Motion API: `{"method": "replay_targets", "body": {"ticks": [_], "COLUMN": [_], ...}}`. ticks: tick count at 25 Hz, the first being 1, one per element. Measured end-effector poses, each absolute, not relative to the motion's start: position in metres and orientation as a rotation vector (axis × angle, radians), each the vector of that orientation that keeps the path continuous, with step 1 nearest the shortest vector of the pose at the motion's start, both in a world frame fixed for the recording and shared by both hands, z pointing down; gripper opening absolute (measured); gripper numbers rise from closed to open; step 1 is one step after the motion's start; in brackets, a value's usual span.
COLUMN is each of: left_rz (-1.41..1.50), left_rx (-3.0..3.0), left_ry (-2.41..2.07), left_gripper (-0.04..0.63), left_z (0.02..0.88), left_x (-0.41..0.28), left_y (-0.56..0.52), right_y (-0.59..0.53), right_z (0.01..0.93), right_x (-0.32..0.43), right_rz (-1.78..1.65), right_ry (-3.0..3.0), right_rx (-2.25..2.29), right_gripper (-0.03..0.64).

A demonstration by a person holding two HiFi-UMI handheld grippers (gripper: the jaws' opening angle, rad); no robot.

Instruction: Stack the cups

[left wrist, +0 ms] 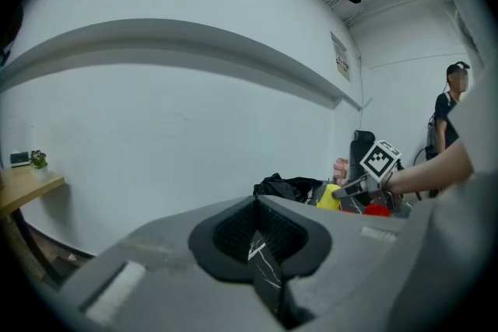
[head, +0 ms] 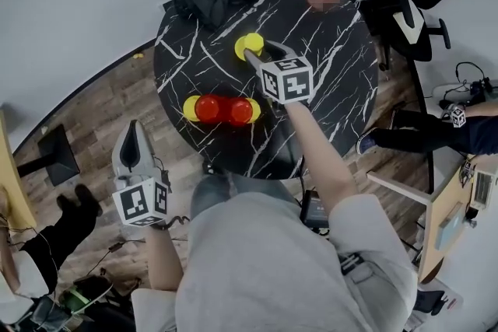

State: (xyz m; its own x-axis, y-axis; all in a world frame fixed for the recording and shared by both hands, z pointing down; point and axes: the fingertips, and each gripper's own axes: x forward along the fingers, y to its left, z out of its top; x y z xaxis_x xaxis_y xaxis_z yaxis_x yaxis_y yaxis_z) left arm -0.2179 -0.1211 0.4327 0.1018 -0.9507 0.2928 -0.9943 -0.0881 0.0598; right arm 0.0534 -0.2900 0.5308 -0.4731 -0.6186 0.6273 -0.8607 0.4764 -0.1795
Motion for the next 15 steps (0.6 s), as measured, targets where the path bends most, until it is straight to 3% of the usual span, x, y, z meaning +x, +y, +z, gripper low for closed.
{"method": "replay_targets", "body": {"ticks": [15], "left_rz": [0.208], "left_rx": [2.428], "left_ry": [-1.718], "left_gripper": [0.006], "left_z": [0.402], "left_x": [-0.175], "left_y": [-0.137], "right_y": [-0.214], "right_z": [0.434], "right_x": [0.064], "right_rz": [0.714], "right_ry": [-2.407], "right_rx": [1.422], "right_gripper": [0.206]}}
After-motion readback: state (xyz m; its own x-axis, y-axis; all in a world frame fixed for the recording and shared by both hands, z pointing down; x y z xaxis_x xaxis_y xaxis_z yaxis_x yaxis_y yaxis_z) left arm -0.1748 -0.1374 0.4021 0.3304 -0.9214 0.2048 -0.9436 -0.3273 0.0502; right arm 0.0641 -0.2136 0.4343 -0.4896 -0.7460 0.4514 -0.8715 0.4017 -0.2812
